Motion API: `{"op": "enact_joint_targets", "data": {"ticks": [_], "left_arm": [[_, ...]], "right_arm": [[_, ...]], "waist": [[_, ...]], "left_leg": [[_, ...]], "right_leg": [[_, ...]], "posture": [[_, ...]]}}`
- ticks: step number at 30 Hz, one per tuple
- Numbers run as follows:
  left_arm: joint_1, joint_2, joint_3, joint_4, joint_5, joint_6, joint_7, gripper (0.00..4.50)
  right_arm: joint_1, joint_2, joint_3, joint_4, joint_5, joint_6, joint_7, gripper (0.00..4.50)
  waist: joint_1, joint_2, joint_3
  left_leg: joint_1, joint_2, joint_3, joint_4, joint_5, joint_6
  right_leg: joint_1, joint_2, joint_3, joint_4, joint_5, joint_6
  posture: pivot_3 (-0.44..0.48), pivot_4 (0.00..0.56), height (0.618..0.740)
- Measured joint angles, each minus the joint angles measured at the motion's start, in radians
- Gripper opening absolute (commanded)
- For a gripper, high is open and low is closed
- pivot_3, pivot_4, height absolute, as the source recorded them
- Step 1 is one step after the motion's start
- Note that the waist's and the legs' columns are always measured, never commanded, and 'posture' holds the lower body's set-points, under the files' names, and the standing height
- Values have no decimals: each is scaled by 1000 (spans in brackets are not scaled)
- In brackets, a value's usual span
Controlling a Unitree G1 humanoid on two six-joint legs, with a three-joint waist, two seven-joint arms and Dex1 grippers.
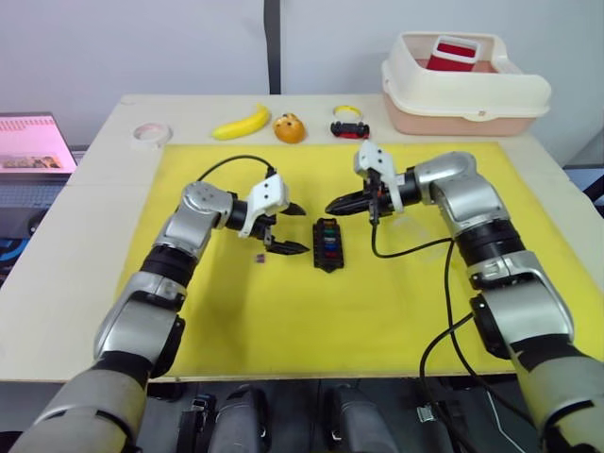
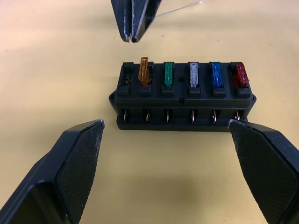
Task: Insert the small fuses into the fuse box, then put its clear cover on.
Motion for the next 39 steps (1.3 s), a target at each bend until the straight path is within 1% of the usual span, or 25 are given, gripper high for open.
{"op": "enact_joint_targets", "data": {"ticks": [6,12,28,39], "left_arm": [[0,0,0,0,0,0,-1,4500],[0,0,0,0,0,0,-1,4500],[0,3,0,0,0,0,-1,4500],[0,4,0,-1,0,1,0,4500]], "right_arm": [[36,12,0,0,0,-12,-23,40],[37,17,0,3,2,-18,-33,40],[49,23,1,95,-1,-87,-38,40],[49,23,12,115,-13,-128,-38,40]], "waist": [[0,0,0],[0,0,0],[1,0,0],[1,0,0]], "left_leg": [[0,0,0,0,0,0],[0,0,0,0,0,0],[0,0,0,0,0,0],[1,0,0,0,0,0]], "right_leg": [[0,0,0,0,0,0],[0,0,0,0,0,0],[0,0,0,0,0,0],[1,0,0,0,0,0]], "posture": [[0,150,739],[0,150,739],[0,150,739],[0,150,739]]}}
